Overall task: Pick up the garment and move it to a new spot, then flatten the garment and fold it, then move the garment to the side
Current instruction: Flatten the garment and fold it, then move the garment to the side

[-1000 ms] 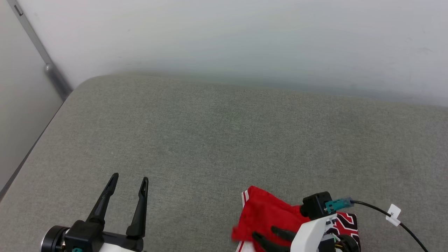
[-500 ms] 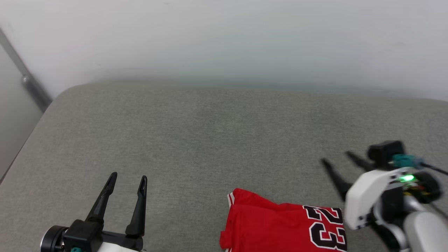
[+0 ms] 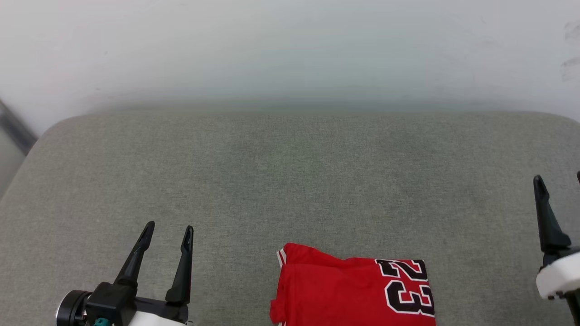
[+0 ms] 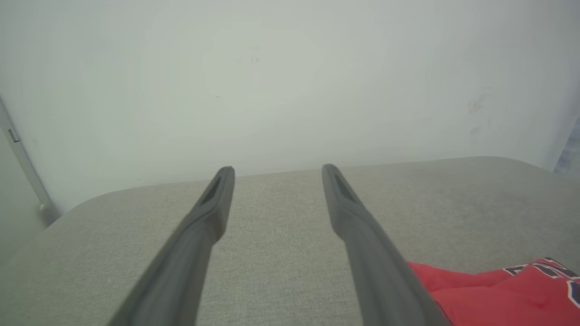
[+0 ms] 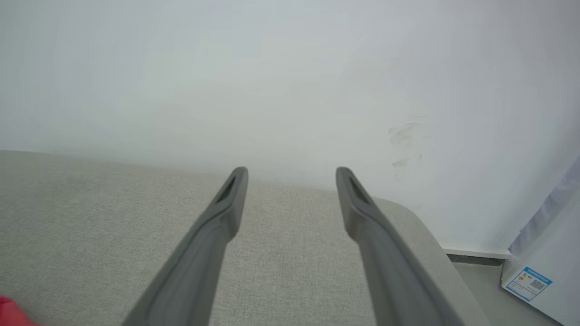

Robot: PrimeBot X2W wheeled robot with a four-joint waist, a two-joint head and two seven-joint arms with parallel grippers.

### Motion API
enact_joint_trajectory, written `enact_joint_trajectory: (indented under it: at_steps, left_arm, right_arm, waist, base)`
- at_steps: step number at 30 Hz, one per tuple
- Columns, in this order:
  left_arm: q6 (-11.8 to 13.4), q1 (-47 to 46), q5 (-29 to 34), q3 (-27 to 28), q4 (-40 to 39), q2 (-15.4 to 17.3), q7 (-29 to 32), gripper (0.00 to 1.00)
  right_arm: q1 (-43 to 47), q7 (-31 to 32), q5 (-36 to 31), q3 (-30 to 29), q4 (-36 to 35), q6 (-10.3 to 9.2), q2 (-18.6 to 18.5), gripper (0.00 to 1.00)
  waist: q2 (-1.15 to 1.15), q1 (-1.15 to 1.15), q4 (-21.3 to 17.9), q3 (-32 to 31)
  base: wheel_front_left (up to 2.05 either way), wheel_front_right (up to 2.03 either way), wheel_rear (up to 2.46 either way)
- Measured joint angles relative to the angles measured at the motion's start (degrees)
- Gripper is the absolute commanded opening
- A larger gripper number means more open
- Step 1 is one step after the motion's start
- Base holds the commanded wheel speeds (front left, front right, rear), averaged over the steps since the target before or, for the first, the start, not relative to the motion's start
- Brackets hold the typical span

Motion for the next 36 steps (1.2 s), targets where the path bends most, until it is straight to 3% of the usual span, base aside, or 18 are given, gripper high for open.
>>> enact_joint_trajectory:
  at_steps: [5,14,36]
  left_arm:
    - [0.00,-0.13,0.10,-0.65,0.09,0.00,0.00,1.00]
    - [0.00,0.58,0.73,-0.51,-0.11,-0.85,0.00,1.00]
    - [0.00,0.73,0.58,-0.63,-0.54,-1.16,0.00,1.00]
  right_arm:
    - [5.09,-5.71,-0.73,-1.54,-2.35,0.00,3.92,1.00]
    - [8.97,-10.02,-1.64,0.11,-3.36,0.01,6.50,1.00]
    - [9.35,-7.84,-0.07,1.66,-3.36,0.00,7.16,1.00]
  waist:
    - [0.00,0.00,-0.50,0.09]
    - [0.00,0.00,-0.56,-0.38]
    - [0.00,0.00,-0.34,-0.53]
  base:
    - [0.00,0.00,0.00]
    - [0.00,0.00,0.00]
    - [0.00,0.00,0.00]
